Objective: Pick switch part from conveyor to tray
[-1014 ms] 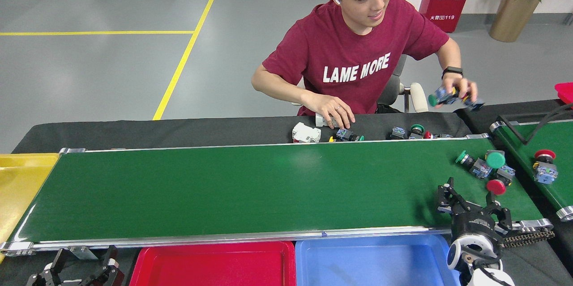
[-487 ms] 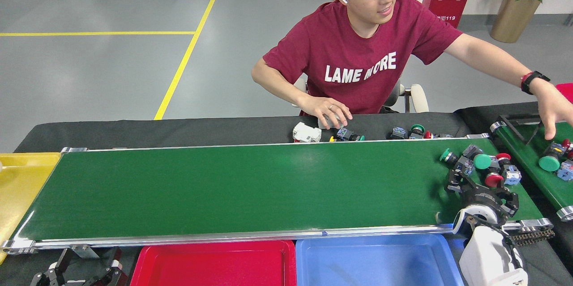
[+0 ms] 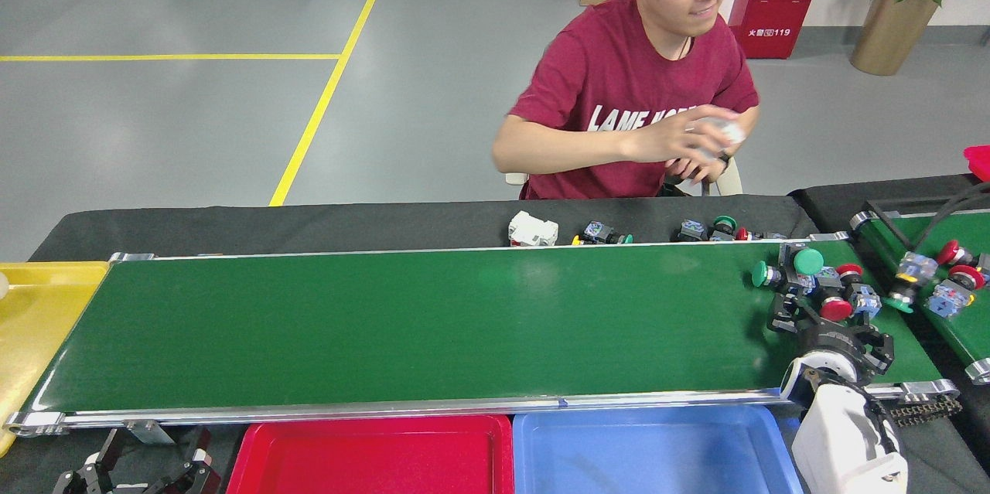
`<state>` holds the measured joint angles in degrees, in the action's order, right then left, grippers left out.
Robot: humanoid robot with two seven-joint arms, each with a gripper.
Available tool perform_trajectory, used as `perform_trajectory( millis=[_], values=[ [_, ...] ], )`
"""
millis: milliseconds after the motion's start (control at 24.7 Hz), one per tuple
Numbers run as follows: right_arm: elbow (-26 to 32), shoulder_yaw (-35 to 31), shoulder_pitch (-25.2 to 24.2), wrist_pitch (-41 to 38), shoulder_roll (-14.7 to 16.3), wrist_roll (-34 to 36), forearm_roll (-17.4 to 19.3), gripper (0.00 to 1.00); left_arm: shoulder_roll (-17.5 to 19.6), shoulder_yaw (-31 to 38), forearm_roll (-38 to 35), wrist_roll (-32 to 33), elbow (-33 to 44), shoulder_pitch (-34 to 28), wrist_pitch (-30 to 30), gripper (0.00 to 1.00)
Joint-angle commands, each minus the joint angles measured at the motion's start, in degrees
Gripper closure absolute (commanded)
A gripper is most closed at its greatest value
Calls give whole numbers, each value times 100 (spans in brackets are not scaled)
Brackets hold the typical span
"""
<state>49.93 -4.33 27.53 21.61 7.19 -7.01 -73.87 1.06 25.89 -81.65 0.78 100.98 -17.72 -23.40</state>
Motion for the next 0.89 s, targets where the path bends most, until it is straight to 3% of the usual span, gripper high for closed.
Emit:
perform_trajectory(
  millis=[0,41,81,162,243,568,690,852],
  values=[
    [61,11,148,10,64,51,5,30,61,4,26,-34,71,15,-6,0],
    [52,20,148,-8,72,24,5,50,61,4,18,-34,71,15,-6,0],
    [52,20,148,-34,72,-2,5,64,61,4,18,-34,71,15,-6,0],
    [52,134,148,-43,90,-37,4,84,61,4,18,-34,71,15,-6,0],
    [52,327,113,-52,90,-63,5,95,61,4,18,-42,71,15,-6,0],
    [280,494,86,-52,72,-107,154,98,61,39,18,-43,71,6,-6,0],
    [948,494,-90,-52,46,-125,163,98,61,75,18,-34,71,6,-6,0],
    [2513,512,-819,-316,28,-415,233,98,61,75,18,-43,71,6,-6,0]
  ],
)
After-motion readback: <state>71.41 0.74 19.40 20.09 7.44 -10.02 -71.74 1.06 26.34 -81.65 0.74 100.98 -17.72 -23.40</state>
